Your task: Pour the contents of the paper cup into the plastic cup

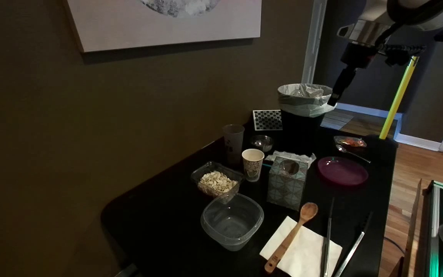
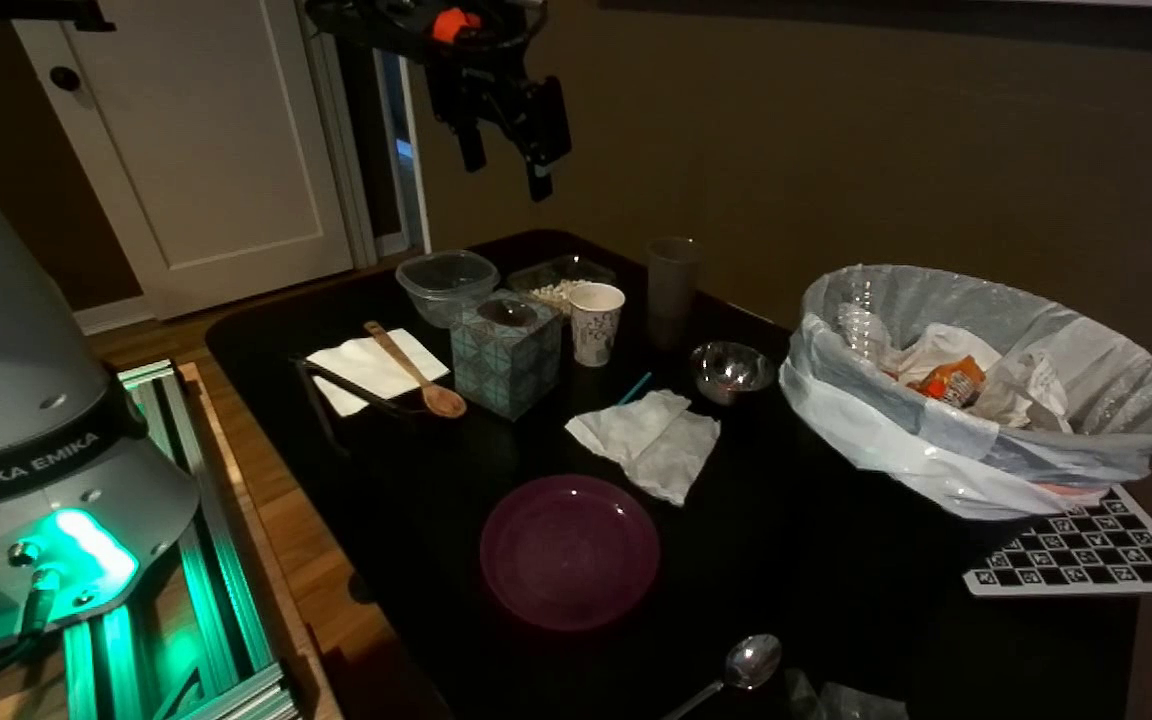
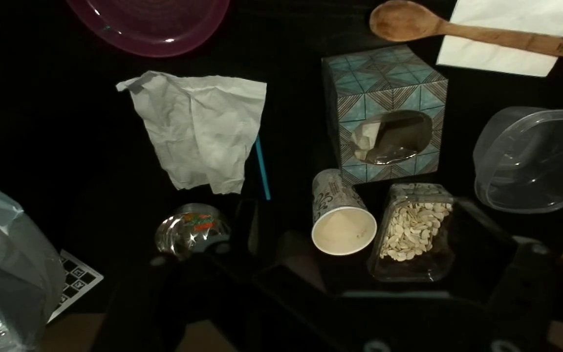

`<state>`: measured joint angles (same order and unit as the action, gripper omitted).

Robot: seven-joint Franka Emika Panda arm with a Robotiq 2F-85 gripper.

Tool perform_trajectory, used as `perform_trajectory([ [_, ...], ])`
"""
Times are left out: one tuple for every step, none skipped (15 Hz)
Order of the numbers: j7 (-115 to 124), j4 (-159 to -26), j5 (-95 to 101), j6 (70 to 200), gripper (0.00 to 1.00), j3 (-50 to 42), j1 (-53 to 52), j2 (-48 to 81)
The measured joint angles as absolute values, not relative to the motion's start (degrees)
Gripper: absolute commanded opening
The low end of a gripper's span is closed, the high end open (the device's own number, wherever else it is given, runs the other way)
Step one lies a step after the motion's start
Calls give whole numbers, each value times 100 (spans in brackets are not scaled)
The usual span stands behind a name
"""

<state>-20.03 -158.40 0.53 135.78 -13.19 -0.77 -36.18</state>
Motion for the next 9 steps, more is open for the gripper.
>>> perform_trajectory([
  [-2003,-15832,52,13578,100,-1314,-74,-3618],
  [-2003,-15817,34,13578,100,-1314,-71,-3608],
  [-2003,-15805,-3,13579,100,-1331,-71,-3570],
  [-2007,-15800,-64,13593,100,-1367,-80,-3495],
  [-2050,-15796,-182,13649,100,-1425,-110,-3370],
  [-2120,-15794,-323,13774,100,-1494,-164,-3202],
  [-2218,-15790,-484,13920,100,-1568,-241,-2997],
  [-2335,-15782,-642,14111,100,-1628,-325,-2764],
  [-2465,-15762,-823,14313,100,-1680,-421,-2516],
])
